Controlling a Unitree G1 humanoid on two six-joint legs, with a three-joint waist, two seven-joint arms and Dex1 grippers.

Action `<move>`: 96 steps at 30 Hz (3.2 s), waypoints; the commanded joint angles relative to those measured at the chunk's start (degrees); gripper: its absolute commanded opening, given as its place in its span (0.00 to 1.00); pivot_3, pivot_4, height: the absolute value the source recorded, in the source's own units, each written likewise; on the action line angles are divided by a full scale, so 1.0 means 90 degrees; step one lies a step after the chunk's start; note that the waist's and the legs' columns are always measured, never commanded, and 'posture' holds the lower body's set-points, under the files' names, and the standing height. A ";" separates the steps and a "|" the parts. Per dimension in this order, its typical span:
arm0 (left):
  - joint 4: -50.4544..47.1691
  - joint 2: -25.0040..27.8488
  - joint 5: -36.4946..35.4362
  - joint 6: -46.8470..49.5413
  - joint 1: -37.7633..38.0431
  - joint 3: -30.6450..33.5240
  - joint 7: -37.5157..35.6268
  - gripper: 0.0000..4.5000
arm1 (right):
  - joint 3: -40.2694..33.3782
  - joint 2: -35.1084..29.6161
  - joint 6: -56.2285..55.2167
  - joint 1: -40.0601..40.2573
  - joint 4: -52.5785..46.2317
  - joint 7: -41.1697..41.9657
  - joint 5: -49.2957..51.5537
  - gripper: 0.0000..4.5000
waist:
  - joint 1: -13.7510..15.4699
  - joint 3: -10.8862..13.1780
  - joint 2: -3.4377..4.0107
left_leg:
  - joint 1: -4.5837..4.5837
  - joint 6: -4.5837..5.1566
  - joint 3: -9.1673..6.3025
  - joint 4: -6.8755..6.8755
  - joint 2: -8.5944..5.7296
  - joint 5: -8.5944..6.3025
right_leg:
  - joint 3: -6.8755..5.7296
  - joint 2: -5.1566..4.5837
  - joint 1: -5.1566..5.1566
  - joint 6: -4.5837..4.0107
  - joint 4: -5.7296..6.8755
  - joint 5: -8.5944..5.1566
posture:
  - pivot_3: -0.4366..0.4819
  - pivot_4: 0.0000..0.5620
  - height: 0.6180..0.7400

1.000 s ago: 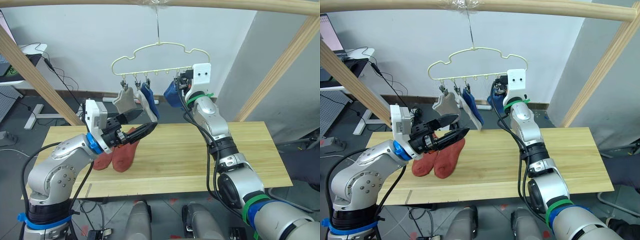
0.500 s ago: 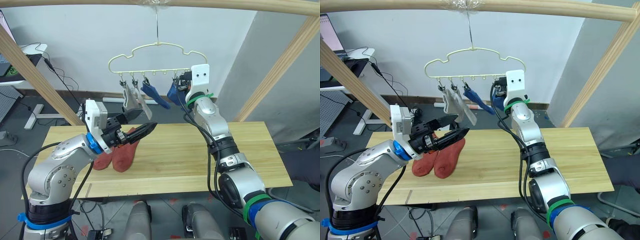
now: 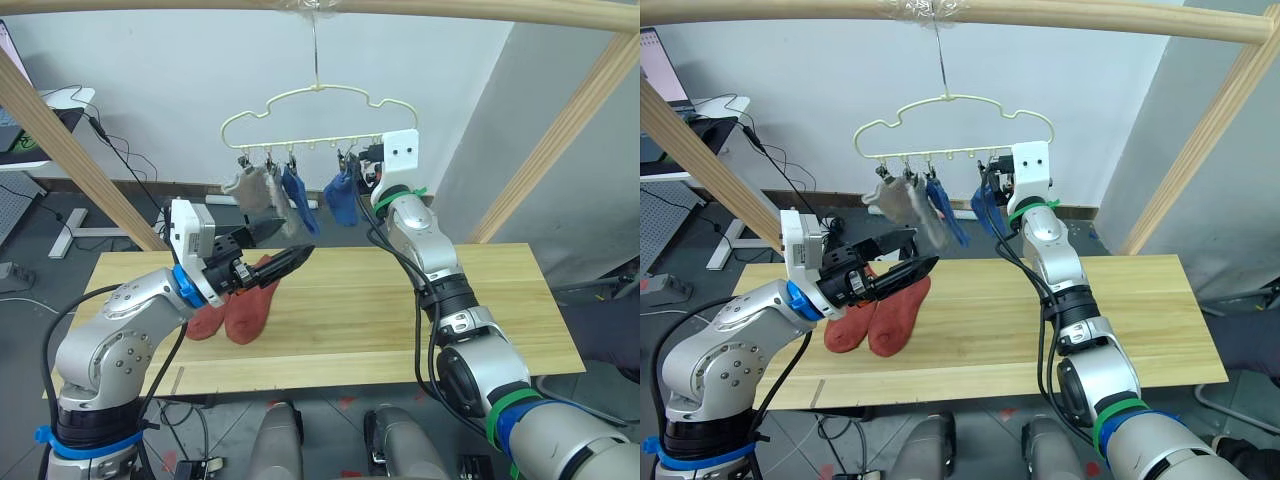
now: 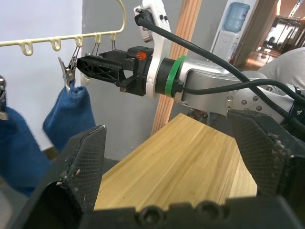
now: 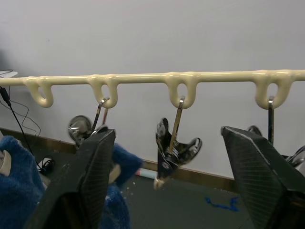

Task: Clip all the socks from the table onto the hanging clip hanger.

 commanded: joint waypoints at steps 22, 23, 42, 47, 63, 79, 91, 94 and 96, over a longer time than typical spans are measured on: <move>-0.0260 0.0035 -0.0049 -0.0106 -0.0013 -0.0029 0.0050 1.00 | -0.0141 0.0229 0.0104 0.0078 -0.0328 -0.0002 0.0204 0.78 | 0.0009 0.0000 0.0000 | 0.0000 0.0000 -0.0001 0.0001 0.0000 0.0000 | -0.0001 0.0000 0.0001 0.0000 0.0000 0.0000 | 0.61 0.38 1.00; -0.0259 0.0033 -0.0048 -0.0109 -0.0014 -0.0034 0.0051 1.00 | -0.0117 0.0213 0.0120 0.0116 -0.0388 0.0043 0.0208 0.78 | 0.0009 0.0000 0.0000 | 0.0000 0.0000 -0.0001 0.0001 0.0000 0.0000 | -0.0001 0.0000 0.0001 0.0000 0.0000 0.0000 | 0.61 0.38 1.00; -0.0187 0.0020 -0.0021 -0.0146 -0.0078 -0.0124 0.0013 1.00 | -0.0002 0.0086 0.0740 0.0706 -0.1433 0.0066 0.0137 0.43 | 0.0013 0.0000 0.0000 | 0.0000 0.0000 -0.0002 0.0011 0.0000 0.0000 | 0.0000 0.0000 0.0005 0.0000 0.0001 0.0000 | 0.60 0.38 1.00; -0.0204 0.0037 -0.0033 -0.0140 -0.0065 -0.0118 0.0021 1.00 | -0.0130 0.0078 0.0605 0.0435 -0.1034 -0.0132 0.0137 0.43 | 0.0011 0.0000 0.0000 | 0.0000 0.0000 -0.0002 0.0011 0.0000 0.0000 | -0.0001 0.0000 0.0004 0.0000 0.0001 0.0000 | 0.60 0.38 1.00; -0.0266 0.0009 -0.0055 -0.0142 -0.0005 -0.0118 0.0048 1.00 | -0.0345 0.0101 0.0096 -0.0211 0.0027 -0.0405 0.0124 0.43 | 0.0010 0.0000 0.0000 | 0.0000 0.0000 -0.0002 0.0011 0.0000 0.0000 | -0.0001 0.0000 0.0005 0.0000 0.0000 0.0001 | 0.61 0.36 1.00; -0.0345 0.0015 -0.0071 -0.0118 0.0065 -0.0088 0.0109 1.00 | -0.0515 0.0441 -0.0141 -0.0490 0.0328 -0.0213 0.0415 0.43 | 0.0016 0.0000 0.0000 | 0.0000 0.0001 -0.0003 0.0010 0.0000 0.0000 | -0.0001 0.0000 0.0004 0.0000 0.0000 0.0001 | 0.62 0.38 1.00; -0.0424 0.0015 -0.0109 -0.0104 0.0134 -0.0069 0.0188 1.00 | -0.0553 0.0462 -0.0219 -0.0587 0.0412 -0.0243 0.0367 0.43 | 0.0020 0.0001 0.0001 | 0.0000 0.0001 -0.0003 0.0010 0.0000 -0.0001 | -0.0002 0.0000 0.0005 0.0000 -0.0001 0.0001 | 0.63 0.39 1.00; -0.0436 0.0019 -0.0124 -0.0103 0.0137 -0.0070 0.0211 1.00 | -0.0561 0.0459 -0.0232 -0.0605 0.0436 -0.0244 0.0361 0.43 | 0.0020 0.0001 0.0001 | 0.0000 0.0001 -0.0003 0.0010 0.0000 -0.0001 | -0.0001 0.0000 0.0005 0.0000 -0.0001 0.0001 | 0.63 0.39 1.00; -0.0443 0.0017 -0.0129 -0.0101 0.0138 -0.0074 0.0226 1.00 | -0.0564 0.0458 -0.0238 -0.0614 0.0448 -0.0241 0.0361 0.43 | 0.0020 0.0001 0.0001 | 0.0000 0.0001 -0.0003 0.0010 0.0000 -0.0001 | -0.0002 0.0000 0.0005 0.0000 -0.0001 0.0001 | 0.63 0.39 1.00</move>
